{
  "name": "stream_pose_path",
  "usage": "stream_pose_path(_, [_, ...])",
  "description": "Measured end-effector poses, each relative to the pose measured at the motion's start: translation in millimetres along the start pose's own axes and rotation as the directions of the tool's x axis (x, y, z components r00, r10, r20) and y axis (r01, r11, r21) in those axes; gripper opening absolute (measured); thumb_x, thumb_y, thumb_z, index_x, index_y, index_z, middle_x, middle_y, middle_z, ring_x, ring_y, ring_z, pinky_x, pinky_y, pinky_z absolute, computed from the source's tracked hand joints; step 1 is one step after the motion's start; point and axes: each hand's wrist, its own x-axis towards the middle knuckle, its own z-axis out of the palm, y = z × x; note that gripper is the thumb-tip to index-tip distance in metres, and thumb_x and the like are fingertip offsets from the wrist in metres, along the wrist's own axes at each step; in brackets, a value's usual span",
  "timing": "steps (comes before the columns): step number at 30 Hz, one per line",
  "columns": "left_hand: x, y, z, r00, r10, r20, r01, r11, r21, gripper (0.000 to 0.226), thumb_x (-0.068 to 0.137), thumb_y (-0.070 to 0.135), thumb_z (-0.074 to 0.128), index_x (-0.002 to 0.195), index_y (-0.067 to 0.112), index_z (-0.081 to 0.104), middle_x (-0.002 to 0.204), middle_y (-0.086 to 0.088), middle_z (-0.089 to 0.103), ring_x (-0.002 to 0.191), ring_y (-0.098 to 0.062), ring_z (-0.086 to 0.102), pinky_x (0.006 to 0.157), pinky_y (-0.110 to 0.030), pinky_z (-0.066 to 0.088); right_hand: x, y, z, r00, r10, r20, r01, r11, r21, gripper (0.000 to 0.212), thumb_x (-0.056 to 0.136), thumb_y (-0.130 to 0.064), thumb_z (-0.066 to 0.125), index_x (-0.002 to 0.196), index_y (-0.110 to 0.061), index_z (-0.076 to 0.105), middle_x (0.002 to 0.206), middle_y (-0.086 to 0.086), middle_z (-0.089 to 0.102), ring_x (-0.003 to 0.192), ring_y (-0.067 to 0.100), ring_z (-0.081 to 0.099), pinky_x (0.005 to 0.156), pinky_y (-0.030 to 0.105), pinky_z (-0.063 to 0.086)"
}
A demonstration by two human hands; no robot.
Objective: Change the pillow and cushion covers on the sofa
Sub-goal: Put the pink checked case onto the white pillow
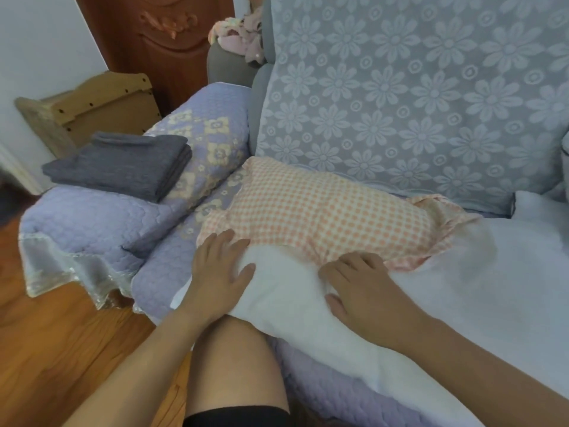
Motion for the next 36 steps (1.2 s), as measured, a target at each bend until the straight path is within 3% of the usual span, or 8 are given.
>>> stream_pose_path(5, [41, 29, -6, 0.962, 0.238, -0.132, -0.230, 0.971, 0.071, 0.058, 0.091, 0.040, 0.054, 0.147, 0.024, 0.050, 0.151, -0.003, 0.049, 0.142, -0.030, 0.041, 0.117, -0.050, 0.031, 38, 8, -6, 0.921, 0.306, -0.240, -0.251, 0.939, 0.236, 0.060, 0.086, -0.024, 0.069, 0.140, -0.012, 0.047, 0.121, 0.009, 0.050, 0.105, 0.026, 0.049, 0.086, 0.039, 0.051])
stream_pose_path(11, [71, 22, -15, 0.842, 0.512, -0.173, -0.477, 0.854, 0.206, 0.029, 0.087, 0.005, 0.065, 0.112, 0.014, 0.076, 0.113, -0.005, 0.073, 0.111, -0.030, 0.064, 0.099, -0.041, 0.046, 57, 6, -2, 0.972, 0.110, -0.206, -0.085, 0.988, 0.129, 0.048, 0.066, 0.017, 0.063, 0.106, -0.008, 0.073, 0.091, 0.006, 0.065, 0.083, 0.028, 0.063, 0.067, 0.034, 0.054])
stream_pose_path(15, [36, -3, -15, 0.819, 0.571, -0.057, -0.557, 0.815, 0.159, 0.028, 0.094, 0.012, 0.056, 0.112, 0.014, 0.077, 0.110, -0.004, 0.072, 0.102, -0.024, 0.063, 0.082, -0.039, 0.053, 42, -23, 0, 0.995, 0.033, -0.094, -0.021, 0.991, 0.132, 0.034, 0.090, -0.015, 0.058, 0.123, -0.015, 0.064, 0.126, 0.005, 0.049, 0.112, 0.027, 0.050, 0.090, 0.042, 0.050])
stream_pose_path(20, [19, 0, -3, 0.904, 0.426, 0.030, -0.425, 0.905, -0.018, 0.033, 0.099, 0.025, 0.051, 0.119, 0.015, 0.075, 0.122, 0.000, 0.070, 0.114, -0.016, 0.061, 0.097, -0.037, 0.049, 41, -66, 28, 0.962, 0.027, 0.272, -0.029, 1.000, 0.002, 0.121, 0.071, -0.074, 0.064, 0.160, -0.024, -0.001, 0.163, 0.018, -0.021, 0.148, 0.046, -0.020, 0.117, 0.064, -0.005])
stream_pose_path(23, [7, -3, -5, 0.971, 0.237, 0.015, -0.232, 0.959, -0.162, 0.042, 0.102, 0.040, 0.046, 0.134, 0.024, 0.066, 0.143, 0.011, 0.057, 0.138, -0.005, 0.043, 0.118, -0.034, 0.032, 44, -68, 52, 0.979, 0.147, 0.139, -0.128, 0.983, -0.135, 0.111, 0.065, -0.044, 0.083, 0.157, -0.018, 0.027, 0.160, 0.032, 0.015, 0.142, 0.059, 0.018, 0.111, 0.070, 0.025])
stream_pose_path(25, [1, -1, -6, 0.989, 0.120, -0.092, -0.137, 0.967, -0.214, 0.041, 0.101, 0.041, 0.047, 0.133, 0.026, 0.067, 0.144, 0.012, 0.056, 0.141, -0.005, 0.040, 0.120, -0.030, 0.027, 66, -44, 55, 0.986, 0.161, -0.036, -0.165, 0.951, -0.261, 0.068, 0.087, -0.025, 0.051, 0.153, -0.016, 0.037, 0.149, 0.039, 0.034, 0.126, 0.058, 0.044, 0.101, 0.065, 0.040])
stream_pose_path(29, [-5, 10, -8, 0.941, -0.078, -0.329, -0.029, 0.951, -0.307, 0.030, 0.094, 0.016, 0.054, 0.119, 0.018, 0.072, 0.127, 0.004, 0.061, 0.125, -0.011, 0.053, 0.110, -0.025, 0.039, 121, 43, 30, 0.981, 0.109, -0.158, -0.162, 0.913, -0.375, 0.058, 0.083, -0.004, 0.059, 0.139, -0.013, 0.049, 0.091, 0.024, 0.061, 0.072, 0.036, 0.060, 0.064, 0.045, 0.051])
stream_pose_path(36, [31, 35, 11, 0.973, 0.161, -0.167, -0.180, 0.978, -0.104, 0.045, 0.085, 0.019, 0.053, 0.127, 0.012, 0.067, 0.126, -0.004, 0.062, 0.115, -0.018, 0.056, 0.102, -0.031, 0.045, 188, 148, -27, 0.948, 0.317, -0.030, -0.306, 0.879, -0.366, 0.059, 0.088, -0.010, 0.057, 0.144, -0.015, 0.038, 0.109, 0.017, 0.055, 0.093, 0.038, 0.062, 0.074, 0.041, 0.049])
